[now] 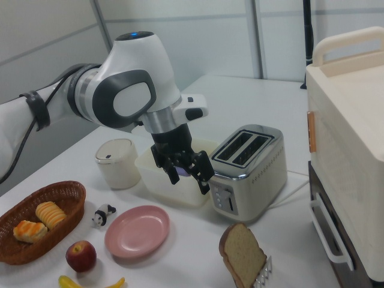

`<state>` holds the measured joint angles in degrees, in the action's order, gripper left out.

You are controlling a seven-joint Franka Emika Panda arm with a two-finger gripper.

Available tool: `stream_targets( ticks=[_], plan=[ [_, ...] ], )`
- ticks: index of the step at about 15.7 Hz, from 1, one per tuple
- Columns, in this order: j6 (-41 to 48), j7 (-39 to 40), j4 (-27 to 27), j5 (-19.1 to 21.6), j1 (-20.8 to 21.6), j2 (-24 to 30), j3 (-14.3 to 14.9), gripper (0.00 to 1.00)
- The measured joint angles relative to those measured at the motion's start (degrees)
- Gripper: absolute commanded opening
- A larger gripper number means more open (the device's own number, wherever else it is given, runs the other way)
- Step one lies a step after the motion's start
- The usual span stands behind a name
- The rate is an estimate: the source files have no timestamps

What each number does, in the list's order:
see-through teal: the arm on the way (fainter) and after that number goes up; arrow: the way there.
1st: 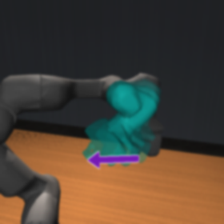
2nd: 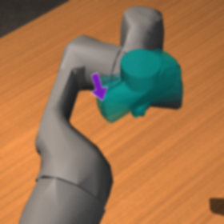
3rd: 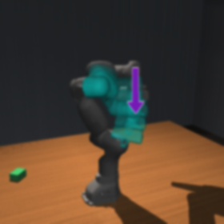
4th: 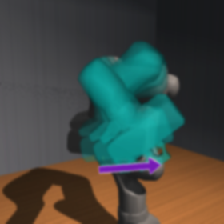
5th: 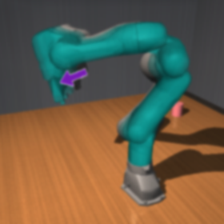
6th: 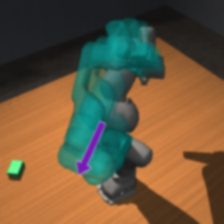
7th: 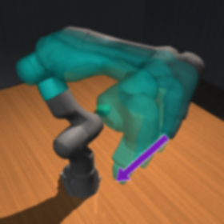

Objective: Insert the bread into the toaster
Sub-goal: 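Move the open gripper toward the bread slice in the metal rack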

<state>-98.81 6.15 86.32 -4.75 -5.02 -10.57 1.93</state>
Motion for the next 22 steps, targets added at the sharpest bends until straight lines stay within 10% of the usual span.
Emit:
stream_targets(
  ticks=[22],
  plan=[
    [2.78,0.0,0.18,-4.58,-0.04,-0.5,0.05,1.0]
  ],
)
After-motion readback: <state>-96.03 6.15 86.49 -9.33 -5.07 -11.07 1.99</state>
